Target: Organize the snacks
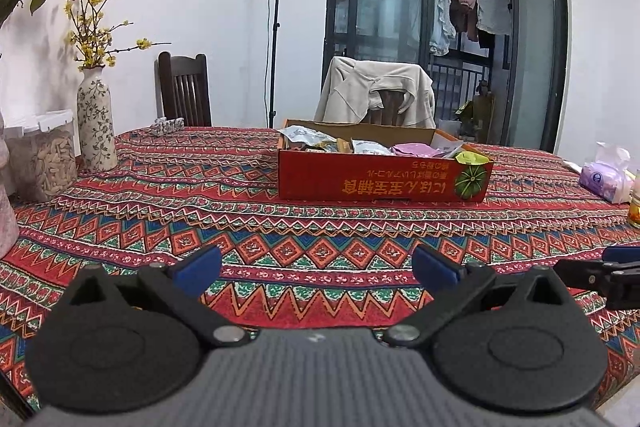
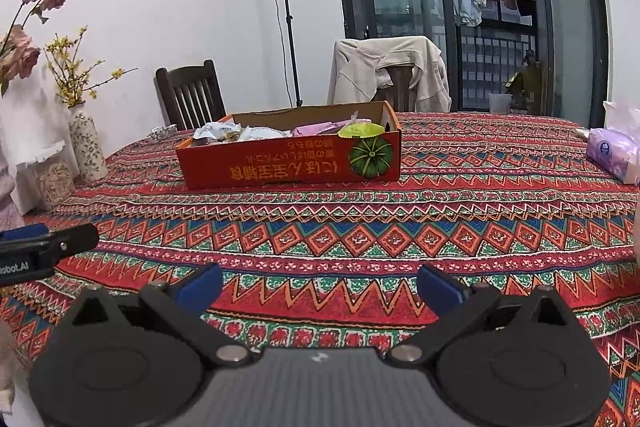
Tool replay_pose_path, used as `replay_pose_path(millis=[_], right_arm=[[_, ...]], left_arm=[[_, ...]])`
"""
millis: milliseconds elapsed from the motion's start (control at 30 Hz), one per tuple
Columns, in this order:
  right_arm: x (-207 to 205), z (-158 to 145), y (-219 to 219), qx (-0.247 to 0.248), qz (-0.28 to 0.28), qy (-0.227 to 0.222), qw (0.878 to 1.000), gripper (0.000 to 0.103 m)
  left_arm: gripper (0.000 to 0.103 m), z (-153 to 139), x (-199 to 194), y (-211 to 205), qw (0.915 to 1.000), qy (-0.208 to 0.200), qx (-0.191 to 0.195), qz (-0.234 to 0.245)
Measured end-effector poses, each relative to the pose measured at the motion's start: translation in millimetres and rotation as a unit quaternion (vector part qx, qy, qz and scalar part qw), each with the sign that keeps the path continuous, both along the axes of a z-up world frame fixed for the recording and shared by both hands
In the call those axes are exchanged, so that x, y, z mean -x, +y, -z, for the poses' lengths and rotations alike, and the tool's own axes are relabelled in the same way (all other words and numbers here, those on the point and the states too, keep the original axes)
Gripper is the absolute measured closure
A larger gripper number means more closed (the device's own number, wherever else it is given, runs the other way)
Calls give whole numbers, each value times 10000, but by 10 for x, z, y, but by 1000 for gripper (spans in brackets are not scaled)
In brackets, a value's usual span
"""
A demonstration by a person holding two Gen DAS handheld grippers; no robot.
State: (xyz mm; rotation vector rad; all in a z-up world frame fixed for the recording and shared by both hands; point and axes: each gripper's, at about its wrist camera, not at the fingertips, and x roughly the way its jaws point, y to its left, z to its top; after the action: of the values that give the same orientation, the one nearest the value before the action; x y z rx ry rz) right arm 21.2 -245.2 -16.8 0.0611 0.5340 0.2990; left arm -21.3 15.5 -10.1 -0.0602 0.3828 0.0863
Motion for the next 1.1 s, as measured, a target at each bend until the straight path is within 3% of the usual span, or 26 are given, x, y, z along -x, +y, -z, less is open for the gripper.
replay_pose_path(millis=[1100], right_arm=[[-14, 41, 10, -25, -13, 66, 10000, 0]], left_arm=[[0, 29, -4, -22, 9999, 70, 63, 104]])
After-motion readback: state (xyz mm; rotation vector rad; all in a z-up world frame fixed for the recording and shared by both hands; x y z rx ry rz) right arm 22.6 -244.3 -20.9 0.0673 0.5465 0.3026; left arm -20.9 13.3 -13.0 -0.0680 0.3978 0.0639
